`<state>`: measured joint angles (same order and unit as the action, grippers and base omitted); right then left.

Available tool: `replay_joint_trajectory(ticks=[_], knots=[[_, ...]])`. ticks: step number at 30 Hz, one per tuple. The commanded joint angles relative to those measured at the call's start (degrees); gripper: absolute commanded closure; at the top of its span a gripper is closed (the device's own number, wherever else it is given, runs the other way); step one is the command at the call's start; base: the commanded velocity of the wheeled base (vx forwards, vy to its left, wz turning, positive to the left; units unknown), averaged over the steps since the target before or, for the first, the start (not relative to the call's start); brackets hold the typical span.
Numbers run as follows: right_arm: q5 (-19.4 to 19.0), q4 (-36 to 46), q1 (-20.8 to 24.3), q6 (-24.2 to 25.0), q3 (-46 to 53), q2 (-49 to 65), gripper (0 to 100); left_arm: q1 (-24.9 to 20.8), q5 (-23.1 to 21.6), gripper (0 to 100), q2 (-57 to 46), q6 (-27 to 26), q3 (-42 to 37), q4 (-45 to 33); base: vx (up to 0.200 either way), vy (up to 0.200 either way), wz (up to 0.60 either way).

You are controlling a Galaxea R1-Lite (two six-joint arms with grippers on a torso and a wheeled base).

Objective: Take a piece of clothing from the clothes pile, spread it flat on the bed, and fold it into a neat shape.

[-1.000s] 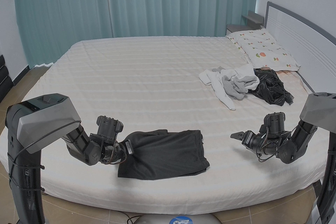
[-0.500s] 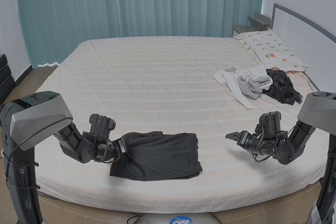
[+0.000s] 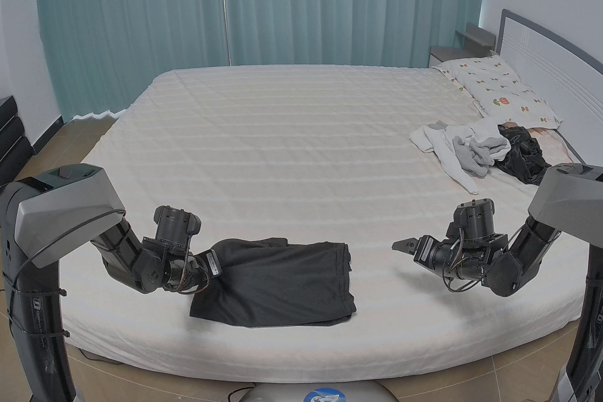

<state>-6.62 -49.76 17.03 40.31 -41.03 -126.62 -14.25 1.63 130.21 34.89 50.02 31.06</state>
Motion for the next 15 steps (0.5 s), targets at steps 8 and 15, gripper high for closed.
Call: replay_joint_trajectory(ticks=[8, 15], knots=[[0.03, -0.16, 2.75, 0.12, 0.08, -1.78, 0, -0.51, -0.05, 100, -0.31, 0.44, -2.29, 0.23, 0.000, 0.050, 0.00], [0.03, -0.34, 3.98, 0.38, 0.60, -1.70, 0, -0.60, -0.14, 0, -0.22, 0.53, -3.08, 0.58, 0.000, 0.000, 0.00]])
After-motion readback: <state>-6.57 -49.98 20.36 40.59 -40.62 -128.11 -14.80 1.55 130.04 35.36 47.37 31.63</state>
